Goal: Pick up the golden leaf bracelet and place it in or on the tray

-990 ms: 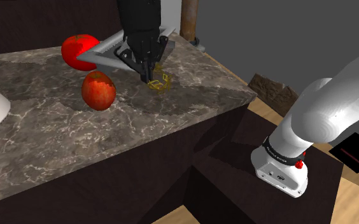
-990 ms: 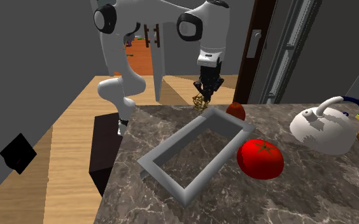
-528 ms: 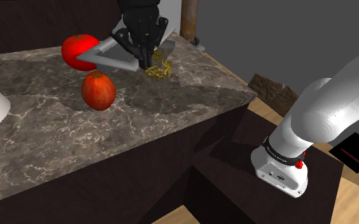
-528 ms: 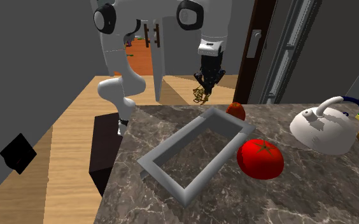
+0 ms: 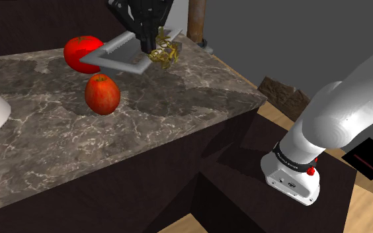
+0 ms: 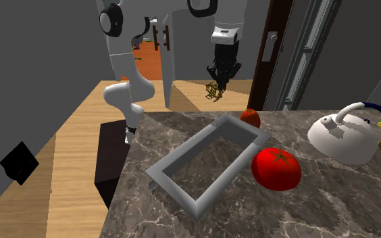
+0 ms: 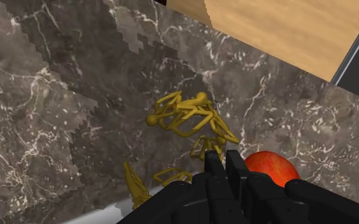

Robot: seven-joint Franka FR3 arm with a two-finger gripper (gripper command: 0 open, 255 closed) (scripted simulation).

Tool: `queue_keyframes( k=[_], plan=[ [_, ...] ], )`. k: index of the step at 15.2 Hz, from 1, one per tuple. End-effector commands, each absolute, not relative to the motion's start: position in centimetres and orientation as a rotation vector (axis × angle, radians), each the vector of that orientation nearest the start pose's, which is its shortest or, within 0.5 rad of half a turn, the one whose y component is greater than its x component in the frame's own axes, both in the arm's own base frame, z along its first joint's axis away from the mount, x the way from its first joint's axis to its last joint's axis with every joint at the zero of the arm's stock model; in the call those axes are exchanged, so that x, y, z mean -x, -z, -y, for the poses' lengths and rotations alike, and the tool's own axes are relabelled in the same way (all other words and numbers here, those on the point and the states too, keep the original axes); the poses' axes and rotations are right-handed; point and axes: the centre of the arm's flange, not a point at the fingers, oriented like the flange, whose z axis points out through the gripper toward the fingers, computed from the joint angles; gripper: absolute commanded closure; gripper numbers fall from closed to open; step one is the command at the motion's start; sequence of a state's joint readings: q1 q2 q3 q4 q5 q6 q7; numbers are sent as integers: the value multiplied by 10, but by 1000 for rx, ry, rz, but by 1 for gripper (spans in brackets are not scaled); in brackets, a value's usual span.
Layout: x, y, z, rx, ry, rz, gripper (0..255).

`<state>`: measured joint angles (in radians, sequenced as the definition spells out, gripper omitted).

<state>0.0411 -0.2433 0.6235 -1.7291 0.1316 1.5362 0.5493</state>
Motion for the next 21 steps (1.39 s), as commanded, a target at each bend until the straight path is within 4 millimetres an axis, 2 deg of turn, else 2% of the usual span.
queue_keyframes(
  k=[1, 6, 21],
  plan=[
    [-351, -657, -341, 3142, 15, 168, 255],
    [-351, -679, -341, 3142, 15, 168, 255],
    [-525, -686, -247, 3142, 15, 168, 255]
  ],
)
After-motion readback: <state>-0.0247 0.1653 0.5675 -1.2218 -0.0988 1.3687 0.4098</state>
